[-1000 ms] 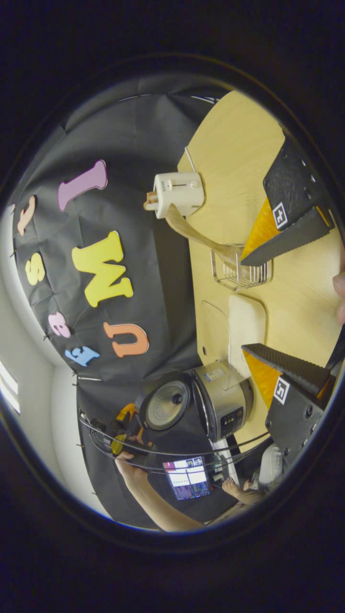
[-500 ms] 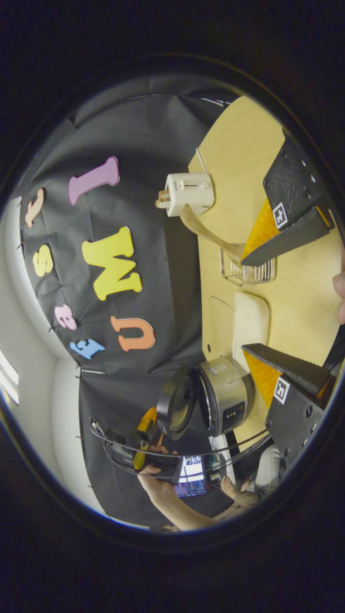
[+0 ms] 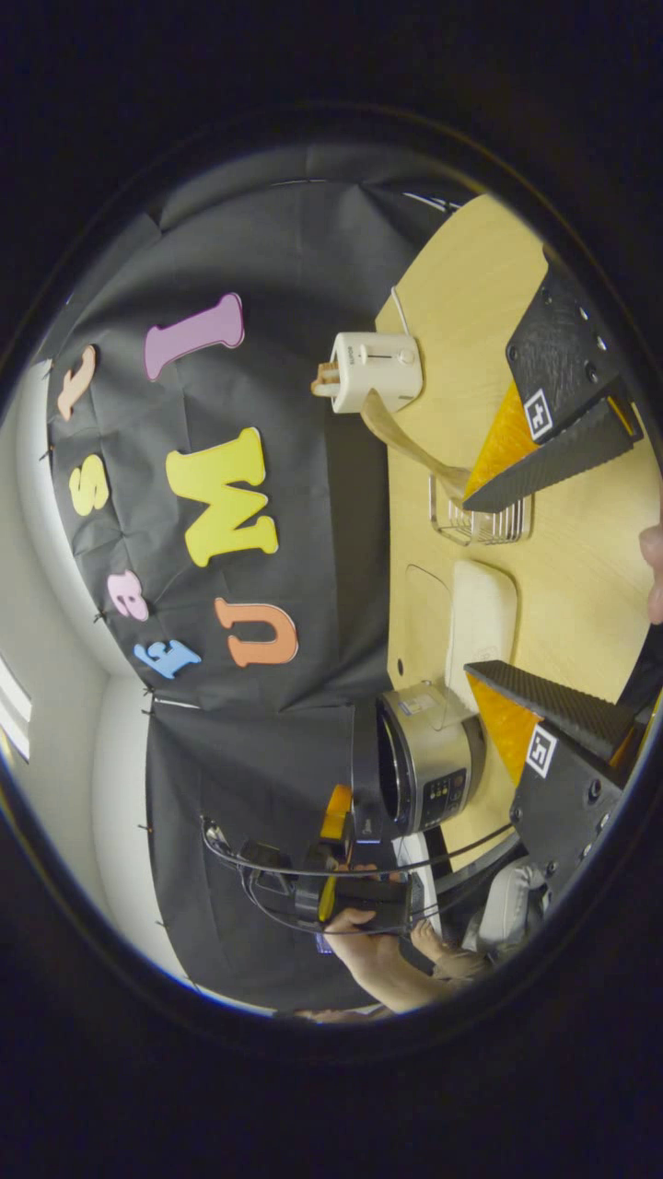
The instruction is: Close the left gripper, press the button to open the rice cooker; take a wooden spoon from the chopstick holder with the right hand, scoop a spoonful of rice and pour it into the rice cooker, then put the wooden spoon back into the chopstick holder.
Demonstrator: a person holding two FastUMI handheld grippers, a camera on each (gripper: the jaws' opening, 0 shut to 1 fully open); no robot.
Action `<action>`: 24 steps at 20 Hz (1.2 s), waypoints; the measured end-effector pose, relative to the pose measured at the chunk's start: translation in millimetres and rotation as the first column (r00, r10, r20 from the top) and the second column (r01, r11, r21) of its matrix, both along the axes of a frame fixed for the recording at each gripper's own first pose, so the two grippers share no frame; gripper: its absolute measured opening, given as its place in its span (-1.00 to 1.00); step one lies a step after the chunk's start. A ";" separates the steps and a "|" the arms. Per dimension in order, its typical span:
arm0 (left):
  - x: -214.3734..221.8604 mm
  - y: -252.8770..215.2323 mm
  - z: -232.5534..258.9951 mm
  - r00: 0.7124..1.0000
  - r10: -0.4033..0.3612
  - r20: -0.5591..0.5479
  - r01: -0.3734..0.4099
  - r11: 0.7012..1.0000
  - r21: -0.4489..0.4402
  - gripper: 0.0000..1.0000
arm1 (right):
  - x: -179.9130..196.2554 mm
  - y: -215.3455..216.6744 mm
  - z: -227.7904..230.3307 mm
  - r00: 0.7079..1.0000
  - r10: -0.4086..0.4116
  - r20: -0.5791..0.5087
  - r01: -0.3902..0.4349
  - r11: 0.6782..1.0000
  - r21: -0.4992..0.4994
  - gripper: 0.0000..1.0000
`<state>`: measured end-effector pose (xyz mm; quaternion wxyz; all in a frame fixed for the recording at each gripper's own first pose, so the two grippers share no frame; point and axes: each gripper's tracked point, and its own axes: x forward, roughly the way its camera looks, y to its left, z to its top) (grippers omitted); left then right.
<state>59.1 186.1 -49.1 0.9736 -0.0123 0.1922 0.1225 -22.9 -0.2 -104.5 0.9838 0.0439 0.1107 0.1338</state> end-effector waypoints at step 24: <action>-12.2 -2.9 -27.0 0.992 0.023 0.127 -0.028 0.999 0.036 0.80 | 16.7 -18.8 -15.7 0.995 -0.090 -0.048 0.091 0.996 0.010 0.82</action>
